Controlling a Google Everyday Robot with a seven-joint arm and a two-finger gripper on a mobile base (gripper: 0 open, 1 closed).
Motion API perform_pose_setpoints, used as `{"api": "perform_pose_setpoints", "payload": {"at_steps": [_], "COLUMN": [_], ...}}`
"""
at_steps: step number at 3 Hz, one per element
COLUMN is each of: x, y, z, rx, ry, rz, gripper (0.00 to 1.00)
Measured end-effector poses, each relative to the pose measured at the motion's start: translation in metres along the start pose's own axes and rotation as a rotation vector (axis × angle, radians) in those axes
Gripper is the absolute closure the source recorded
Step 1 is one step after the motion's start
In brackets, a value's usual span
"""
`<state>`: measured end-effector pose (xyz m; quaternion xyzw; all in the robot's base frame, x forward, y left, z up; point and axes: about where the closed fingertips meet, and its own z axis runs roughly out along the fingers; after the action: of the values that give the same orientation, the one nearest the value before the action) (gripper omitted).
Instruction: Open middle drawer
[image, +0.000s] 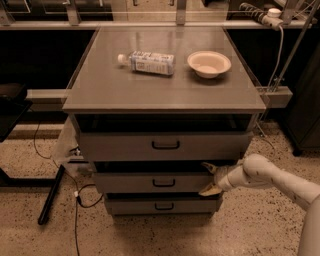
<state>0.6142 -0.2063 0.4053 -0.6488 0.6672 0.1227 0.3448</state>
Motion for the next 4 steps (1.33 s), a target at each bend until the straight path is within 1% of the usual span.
{"api": "perform_pose_setpoints", "payload": {"at_steps": [2, 3, 4], "x": [-0.008, -0.017, -0.018], "y": [-0.004, 0.001, 0.001], "z": [-0.01, -0.017, -0.016], "rx": [0.0, -0.006, -0.006], "ry": [0.0, -0.025, -0.025], "rz": [0.0, -0.007, -0.007], "gripper": [0.86, 1.0, 0.81]}}
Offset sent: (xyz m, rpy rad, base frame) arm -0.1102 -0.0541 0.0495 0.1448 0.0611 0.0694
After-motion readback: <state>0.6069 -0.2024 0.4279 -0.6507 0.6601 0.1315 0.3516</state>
